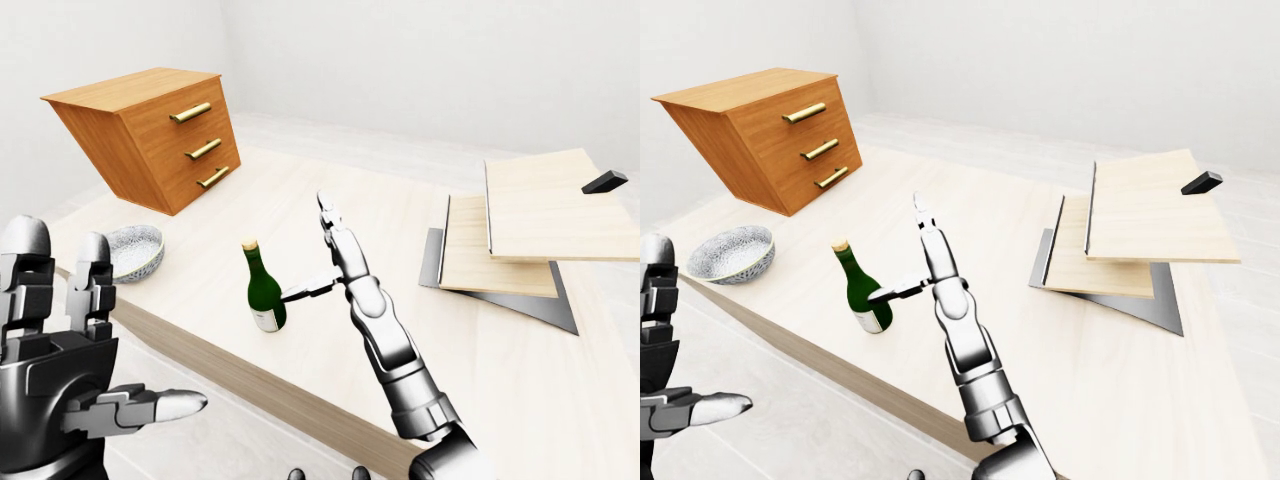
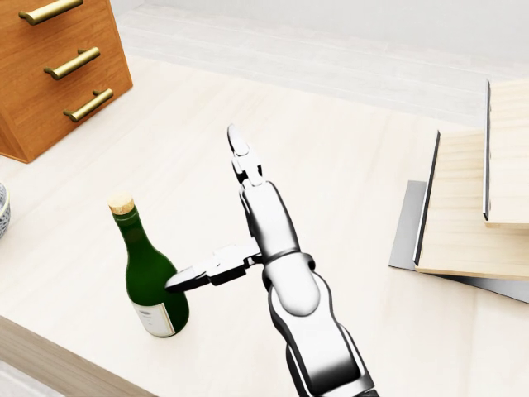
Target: Put the wine bottle on the wine rack.
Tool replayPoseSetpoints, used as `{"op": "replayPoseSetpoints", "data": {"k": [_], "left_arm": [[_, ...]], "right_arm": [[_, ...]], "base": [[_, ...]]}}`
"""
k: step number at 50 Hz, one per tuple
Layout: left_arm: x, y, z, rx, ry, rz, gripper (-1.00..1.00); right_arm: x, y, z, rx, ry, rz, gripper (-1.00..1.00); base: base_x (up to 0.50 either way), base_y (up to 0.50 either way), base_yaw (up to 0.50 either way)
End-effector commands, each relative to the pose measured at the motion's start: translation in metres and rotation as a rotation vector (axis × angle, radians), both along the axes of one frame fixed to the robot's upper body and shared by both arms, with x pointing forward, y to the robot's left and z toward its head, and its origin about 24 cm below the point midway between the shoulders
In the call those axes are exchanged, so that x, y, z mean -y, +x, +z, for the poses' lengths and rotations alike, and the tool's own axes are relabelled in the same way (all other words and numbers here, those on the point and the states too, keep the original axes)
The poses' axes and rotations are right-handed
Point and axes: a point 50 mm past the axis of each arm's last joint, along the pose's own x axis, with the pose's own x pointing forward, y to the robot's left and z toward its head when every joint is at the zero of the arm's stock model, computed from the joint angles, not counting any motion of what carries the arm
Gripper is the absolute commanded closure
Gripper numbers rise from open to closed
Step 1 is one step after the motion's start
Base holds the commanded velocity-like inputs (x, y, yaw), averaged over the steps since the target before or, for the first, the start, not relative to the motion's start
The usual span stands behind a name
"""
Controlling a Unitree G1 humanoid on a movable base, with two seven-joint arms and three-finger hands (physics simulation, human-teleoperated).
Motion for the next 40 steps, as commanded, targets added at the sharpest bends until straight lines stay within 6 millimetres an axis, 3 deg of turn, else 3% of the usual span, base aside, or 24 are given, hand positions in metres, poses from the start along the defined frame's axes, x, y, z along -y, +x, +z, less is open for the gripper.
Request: {"op": "replayPoseSetpoints", "data": {"k": [1, 16, 20, 40], "left_arm": [[-0.002, -0.003, 0.005, 0.029, 0.005, 0.008, -1.00], [-0.001, -0.002, 0.005, 0.031, 0.001, 0.008, -1.00], [0.002, -0.003, 0.005, 0.028, 0.004, -0.003, -1.00], [0.000, -0.003, 0.002, 0.010, 0.010, 0.001, -1.00]], "right_arm": [[-0.006, 0.002, 0.006, 0.029, -0.028, 0.000, -1.00], [-0.003, 0.002, 0.004, 0.023, -0.024, -0.030, -1.00], [-0.020, 0.000, -0.005, -0.039, -0.020, 0.078, -1.00], [-0.039, 0.014, -0.011, -0.083, 0.003, 0.099, -1.00]], "base": [[0.00, 0.00, 0.00], [0.00, 0.00, 0.00], [0.00, 0.00, 0.00], [0.00, 0.00, 0.00]]}}
